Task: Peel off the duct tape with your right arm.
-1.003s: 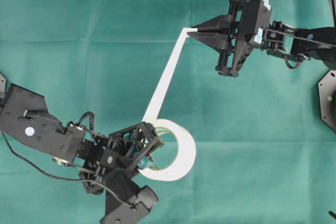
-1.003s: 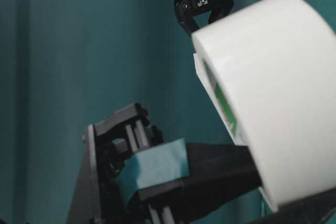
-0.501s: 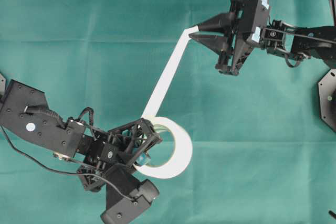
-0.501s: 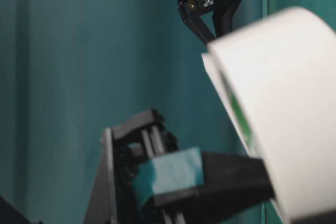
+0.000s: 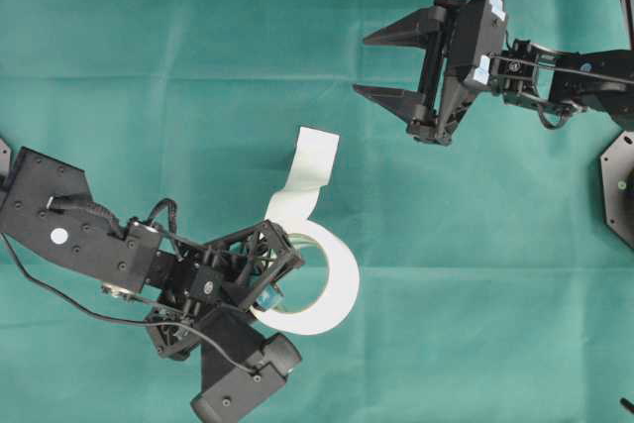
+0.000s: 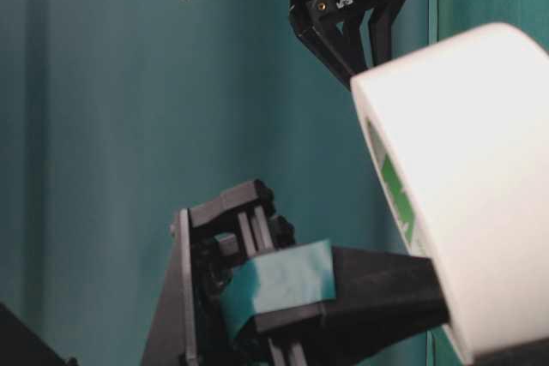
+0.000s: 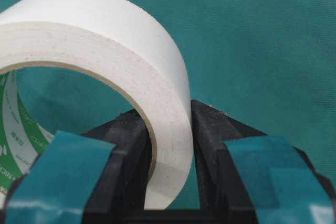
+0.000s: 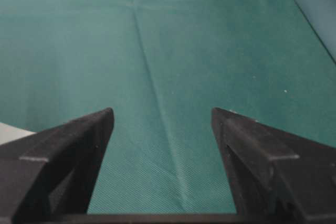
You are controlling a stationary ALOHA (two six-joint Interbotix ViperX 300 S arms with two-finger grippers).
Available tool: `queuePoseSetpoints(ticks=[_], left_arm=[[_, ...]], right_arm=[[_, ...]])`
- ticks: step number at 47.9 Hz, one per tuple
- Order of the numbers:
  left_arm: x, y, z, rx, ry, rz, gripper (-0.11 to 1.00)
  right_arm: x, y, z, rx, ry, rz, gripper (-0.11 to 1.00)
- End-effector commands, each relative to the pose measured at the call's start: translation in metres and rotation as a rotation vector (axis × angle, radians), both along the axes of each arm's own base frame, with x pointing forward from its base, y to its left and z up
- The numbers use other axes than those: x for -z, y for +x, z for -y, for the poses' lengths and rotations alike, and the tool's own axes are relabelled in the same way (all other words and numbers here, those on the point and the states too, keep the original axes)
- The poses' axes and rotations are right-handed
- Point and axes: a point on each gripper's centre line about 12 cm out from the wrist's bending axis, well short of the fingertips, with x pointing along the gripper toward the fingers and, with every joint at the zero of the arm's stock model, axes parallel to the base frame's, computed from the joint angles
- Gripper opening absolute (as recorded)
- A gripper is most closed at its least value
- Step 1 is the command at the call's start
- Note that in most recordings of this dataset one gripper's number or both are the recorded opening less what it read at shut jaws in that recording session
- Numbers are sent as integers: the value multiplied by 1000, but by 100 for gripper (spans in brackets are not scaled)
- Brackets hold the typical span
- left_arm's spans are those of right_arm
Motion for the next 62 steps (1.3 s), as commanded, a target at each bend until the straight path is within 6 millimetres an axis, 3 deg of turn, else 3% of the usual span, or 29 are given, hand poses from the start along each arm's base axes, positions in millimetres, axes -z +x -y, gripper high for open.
queuePoseSetpoints(ticks=[1,11,24,48,62], left_arm=[[-22,-1,-1,-1,-20,60,20],[-18,0,-1,-3,-19,52,20],[10,1,2,-31,-21,-11,20],[34,-11,29,-75,-66,-82,20],[53,-30,26,-137,-70,-162,20]], right_arm=[[-4,1,-1,-3,-4,12,42],[-3,1,-3,-8,0,2,42],[-1,1,-4,-11,3,-10,42],[0,0,-4,-11,5,-21,42],[1,0,-4,-9,10,-27,42]])
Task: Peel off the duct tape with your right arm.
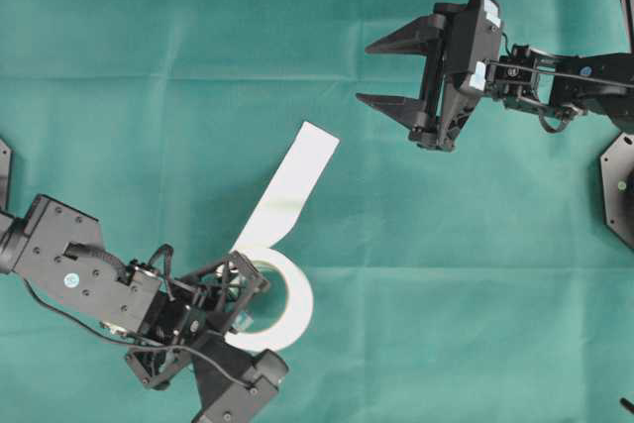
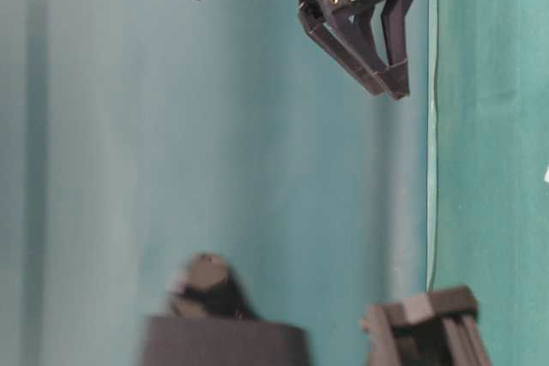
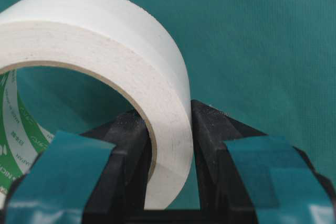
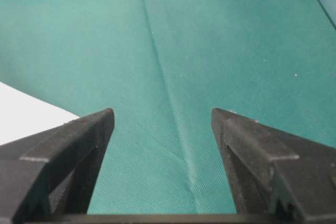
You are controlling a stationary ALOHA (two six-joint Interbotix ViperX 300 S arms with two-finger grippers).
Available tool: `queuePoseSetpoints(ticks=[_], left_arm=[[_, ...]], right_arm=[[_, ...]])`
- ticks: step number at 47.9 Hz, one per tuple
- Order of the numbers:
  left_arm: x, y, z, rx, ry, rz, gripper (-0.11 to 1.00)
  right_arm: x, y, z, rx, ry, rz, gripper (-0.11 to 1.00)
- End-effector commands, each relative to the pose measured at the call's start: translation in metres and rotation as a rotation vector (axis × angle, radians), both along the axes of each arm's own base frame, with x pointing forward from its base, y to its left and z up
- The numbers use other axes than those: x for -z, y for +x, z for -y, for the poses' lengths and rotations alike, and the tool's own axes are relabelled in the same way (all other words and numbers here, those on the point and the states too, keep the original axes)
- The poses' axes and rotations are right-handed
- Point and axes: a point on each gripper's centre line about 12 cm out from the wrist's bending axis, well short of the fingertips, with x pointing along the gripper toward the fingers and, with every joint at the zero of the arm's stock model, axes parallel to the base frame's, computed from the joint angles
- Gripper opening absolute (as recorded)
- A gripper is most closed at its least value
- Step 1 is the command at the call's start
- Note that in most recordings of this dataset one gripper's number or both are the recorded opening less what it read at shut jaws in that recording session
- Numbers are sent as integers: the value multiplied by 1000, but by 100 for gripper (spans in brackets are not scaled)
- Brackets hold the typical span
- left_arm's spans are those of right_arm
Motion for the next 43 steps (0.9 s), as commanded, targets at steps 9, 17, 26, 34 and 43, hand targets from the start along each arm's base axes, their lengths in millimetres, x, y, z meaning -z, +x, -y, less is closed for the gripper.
queuePoseSetpoints(ticks=[9,17,26,34,43], left_arm=[[-1,-13,-6,-53,-18,-18,20],[-1,-21,-10,-99,-35,-29,20],[1,-23,-11,-126,-46,-29,20],[0,-21,-10,-127,-53,-14,20],[-2,-19,-10,-139,-63,-7,20]], right_arm=[[-6,2,0,-2,-3,20,42],[-6,2,0,-2,-3,20,42],[-6,2,0,-2,-3,20,42],[-5,2,-1,-3,-3,17,42],[-5,2,-1,-2,-2,17,42]])
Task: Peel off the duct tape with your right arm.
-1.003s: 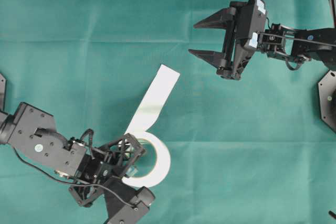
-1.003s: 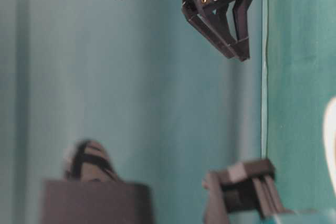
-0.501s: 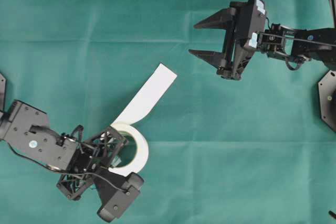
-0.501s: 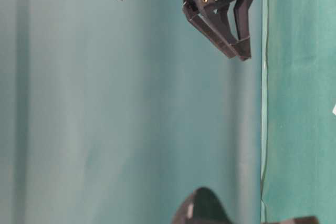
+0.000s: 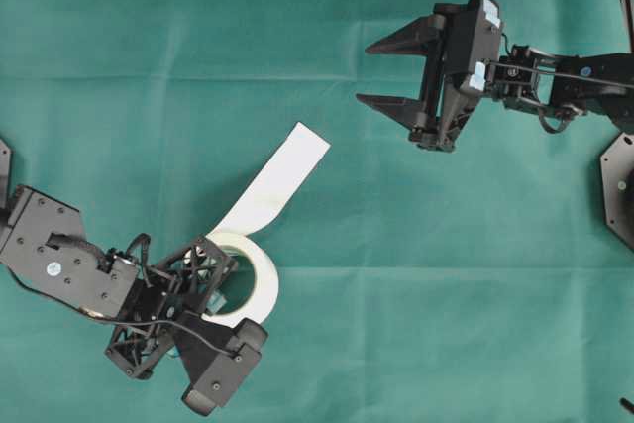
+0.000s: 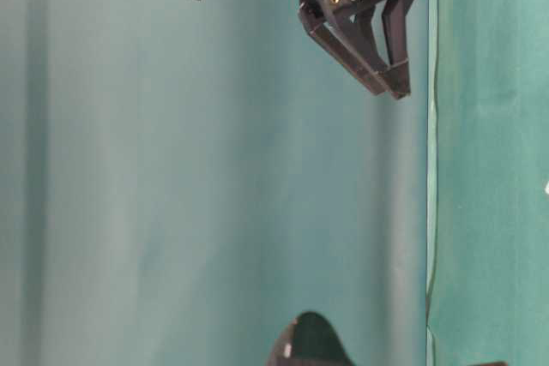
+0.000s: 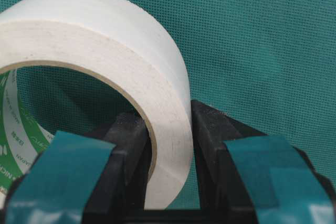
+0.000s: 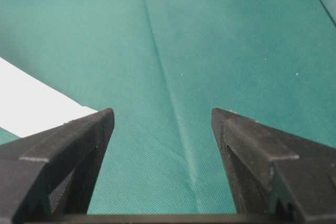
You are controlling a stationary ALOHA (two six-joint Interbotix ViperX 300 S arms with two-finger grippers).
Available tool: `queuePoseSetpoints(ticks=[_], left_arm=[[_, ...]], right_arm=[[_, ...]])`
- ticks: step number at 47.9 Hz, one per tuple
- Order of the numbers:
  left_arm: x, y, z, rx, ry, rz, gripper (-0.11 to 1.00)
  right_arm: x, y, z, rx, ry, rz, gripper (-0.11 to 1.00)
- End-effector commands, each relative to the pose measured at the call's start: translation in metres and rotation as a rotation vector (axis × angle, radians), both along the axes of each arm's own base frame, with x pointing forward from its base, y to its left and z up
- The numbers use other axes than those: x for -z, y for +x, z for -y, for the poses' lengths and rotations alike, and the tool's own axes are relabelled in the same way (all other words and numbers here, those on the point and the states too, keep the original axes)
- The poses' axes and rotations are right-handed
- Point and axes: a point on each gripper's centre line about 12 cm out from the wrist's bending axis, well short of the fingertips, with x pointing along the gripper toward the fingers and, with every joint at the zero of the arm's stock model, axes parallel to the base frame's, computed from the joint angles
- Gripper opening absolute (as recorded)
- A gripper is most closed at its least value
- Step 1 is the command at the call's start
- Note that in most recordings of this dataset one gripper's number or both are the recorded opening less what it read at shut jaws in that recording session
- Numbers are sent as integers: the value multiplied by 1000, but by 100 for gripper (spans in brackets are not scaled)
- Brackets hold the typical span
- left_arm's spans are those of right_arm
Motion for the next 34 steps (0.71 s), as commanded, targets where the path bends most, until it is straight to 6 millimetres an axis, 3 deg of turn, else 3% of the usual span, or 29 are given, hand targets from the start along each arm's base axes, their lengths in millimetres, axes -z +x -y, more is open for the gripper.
queuePoseSetpoints(ticks=[1,15,34], left_arm=[[-21,6,2,-12,-29,59,20],[-27,11,4,-123,-80,56,20],[-33,14,8,-97,-81,78,20]], right_arm=[[-5,2,0,-2,-5,18,42],[-5,2,0,-1,-4,18,42],[-5,2,0,-2,-4,16,42]])
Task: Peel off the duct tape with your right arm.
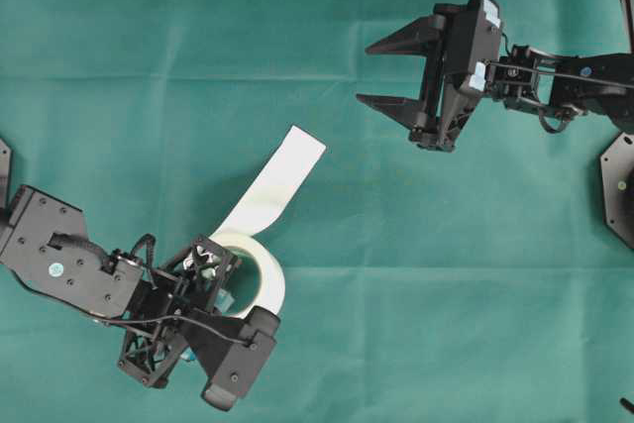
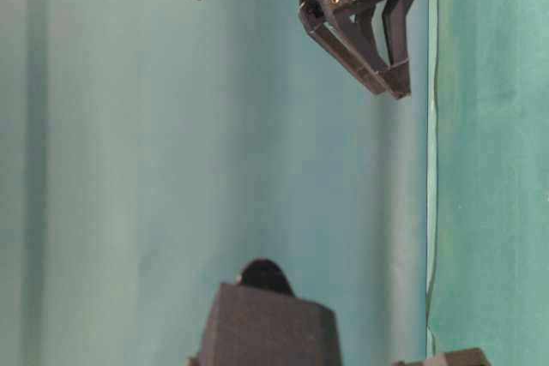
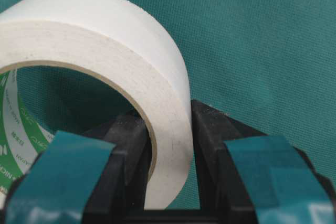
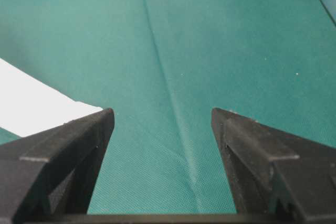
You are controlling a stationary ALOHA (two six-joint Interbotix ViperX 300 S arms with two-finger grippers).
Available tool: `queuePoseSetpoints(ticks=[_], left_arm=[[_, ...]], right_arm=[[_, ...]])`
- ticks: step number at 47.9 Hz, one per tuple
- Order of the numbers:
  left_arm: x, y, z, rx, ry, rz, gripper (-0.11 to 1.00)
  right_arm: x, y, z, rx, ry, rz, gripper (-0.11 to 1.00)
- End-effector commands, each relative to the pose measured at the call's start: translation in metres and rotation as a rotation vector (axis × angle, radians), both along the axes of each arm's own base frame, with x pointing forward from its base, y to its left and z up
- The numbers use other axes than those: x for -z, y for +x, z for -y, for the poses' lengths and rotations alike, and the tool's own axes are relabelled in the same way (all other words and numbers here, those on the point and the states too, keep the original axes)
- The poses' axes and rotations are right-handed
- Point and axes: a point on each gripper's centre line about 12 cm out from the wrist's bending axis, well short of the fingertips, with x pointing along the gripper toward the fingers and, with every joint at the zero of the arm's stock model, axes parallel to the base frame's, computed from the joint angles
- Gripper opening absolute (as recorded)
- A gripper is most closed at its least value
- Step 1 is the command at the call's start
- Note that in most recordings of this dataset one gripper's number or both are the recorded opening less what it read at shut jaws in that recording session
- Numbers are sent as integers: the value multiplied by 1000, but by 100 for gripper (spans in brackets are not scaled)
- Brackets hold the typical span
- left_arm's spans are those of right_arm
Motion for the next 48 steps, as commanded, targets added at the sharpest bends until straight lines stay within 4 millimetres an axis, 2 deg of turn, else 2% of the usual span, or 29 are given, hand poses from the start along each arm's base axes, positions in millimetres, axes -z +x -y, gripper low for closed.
queuePoseSetpoints(ticks=[1,10,11,16,41,48], left_arm=[[-21,4,4,17,-18,62,22],[-19,0,9,52,-7,61,74],[-20,1,8,51,-7,62,75],[-21,0,9,52,-7,62,65],[-31,1,7,49,-14,86,65],[-42,1,3,40,-25,113,65]], right_arm=[[-5,2,0,-2,-3,17,42],[-4,1,0,-2,-2,14,42],[-4,1,0,0,-1,14,42],[-4,1,0,-2,-2,14,42],[-4,1,0,0,-1,14,42],[-4,1,0,-2,-3,15,42]])
